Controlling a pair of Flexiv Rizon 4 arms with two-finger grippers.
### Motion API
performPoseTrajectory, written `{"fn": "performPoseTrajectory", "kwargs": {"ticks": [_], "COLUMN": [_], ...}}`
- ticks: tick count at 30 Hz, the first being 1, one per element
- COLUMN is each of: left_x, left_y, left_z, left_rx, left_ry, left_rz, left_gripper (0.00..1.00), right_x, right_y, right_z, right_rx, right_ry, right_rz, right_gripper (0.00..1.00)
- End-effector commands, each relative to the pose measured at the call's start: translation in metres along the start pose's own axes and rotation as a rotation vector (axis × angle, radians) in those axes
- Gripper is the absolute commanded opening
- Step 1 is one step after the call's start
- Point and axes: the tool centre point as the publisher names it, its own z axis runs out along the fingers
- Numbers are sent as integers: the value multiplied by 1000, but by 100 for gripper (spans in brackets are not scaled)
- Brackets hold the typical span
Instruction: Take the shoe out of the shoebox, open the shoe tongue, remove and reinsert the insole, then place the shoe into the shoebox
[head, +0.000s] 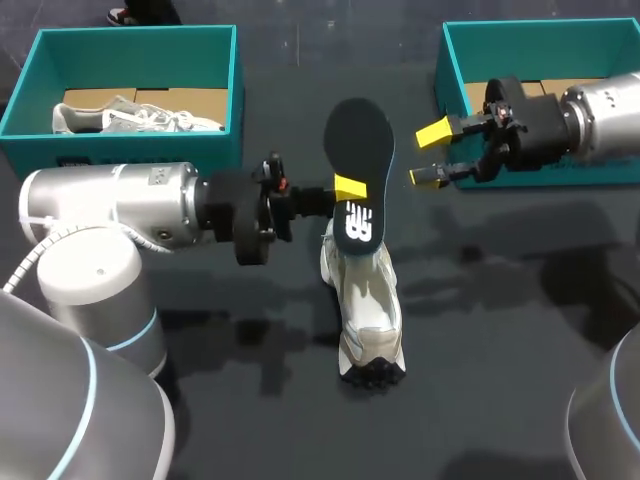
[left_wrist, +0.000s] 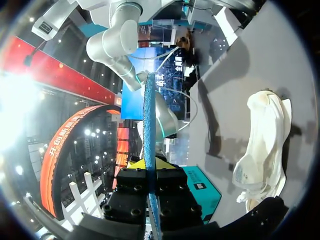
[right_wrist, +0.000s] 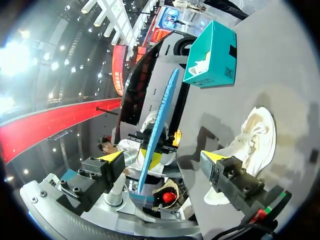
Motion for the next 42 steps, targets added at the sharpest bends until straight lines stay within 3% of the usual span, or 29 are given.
{"fn": "performPoseTrajectory", "kwargs": {"ticks": [1,16,19,20,21,24,26,42], "left_x": [2,17,19,21,22,26,28,36], "left_y": [8,30,33,34,35,36,36,35], "left_z": [14,33,35,35,36,37,37,39], "left_rx": [-3,-34,-39,-40,-42,-42,-44,-40], "left_ry": [3,49,59,62,68,76,81,100], "left_rz": [7,50,52,51,51,47,45,44], "left_gripper": [0,0,0,0,0,0,0,0], "right_x": [-2,-9,-8,-8,-8,-8,-9,-19], "right_y": [10,6,5,5,4,5,6,16], "right_z": [10,33,33,34,34,34,34,37], "right_rx": [29,-55,-66,-70,-72,-75,-78,-68], "right_ry": [-1,19,16,15,14,11,11,12], "right_rz": [10,96,106,110,113,117,124,159], "right_gripper": [100,100,91,81,77,70,56,41]}}
